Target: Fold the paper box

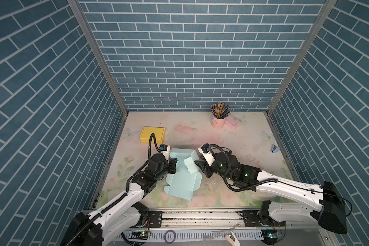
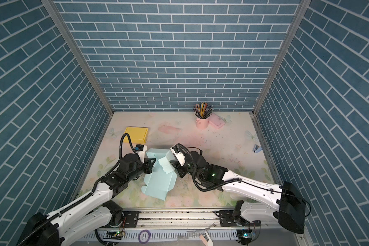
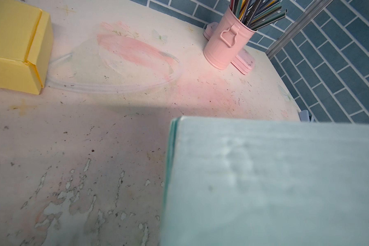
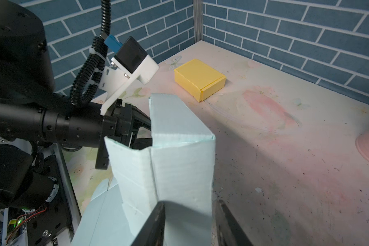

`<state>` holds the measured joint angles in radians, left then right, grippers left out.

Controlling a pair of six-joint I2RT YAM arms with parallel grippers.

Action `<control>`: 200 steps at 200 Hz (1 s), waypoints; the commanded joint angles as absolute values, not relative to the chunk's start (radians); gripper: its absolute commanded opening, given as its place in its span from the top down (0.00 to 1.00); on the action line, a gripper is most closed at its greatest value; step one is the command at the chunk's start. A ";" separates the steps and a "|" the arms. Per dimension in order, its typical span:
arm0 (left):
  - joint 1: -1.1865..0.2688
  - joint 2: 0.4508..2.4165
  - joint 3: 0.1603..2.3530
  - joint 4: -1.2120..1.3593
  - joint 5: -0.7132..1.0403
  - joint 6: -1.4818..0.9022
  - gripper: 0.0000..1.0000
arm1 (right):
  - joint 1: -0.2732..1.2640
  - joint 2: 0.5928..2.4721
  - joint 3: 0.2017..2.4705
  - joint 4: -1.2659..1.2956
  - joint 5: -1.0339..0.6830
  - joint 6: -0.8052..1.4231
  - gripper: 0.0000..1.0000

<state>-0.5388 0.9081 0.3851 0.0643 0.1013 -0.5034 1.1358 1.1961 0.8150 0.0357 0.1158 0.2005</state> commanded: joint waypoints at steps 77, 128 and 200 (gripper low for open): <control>-0.551 0.824 0.385 0.012 0.002 -0.491 1.00 | 1.183 1.278 0.823 0.102 0.191 0.193 0.53; -0.551 0.820 0.380 0.012 0.002 -0.484 1.00 | 1.186 1.224 0.718 0.288 0.036 0.170 0.50; -0.551 0.798 0.364 0.004 0.003 -0.478 1.00 | 1.182 1.200 0.658 0.378 -0.015 0.184 0.45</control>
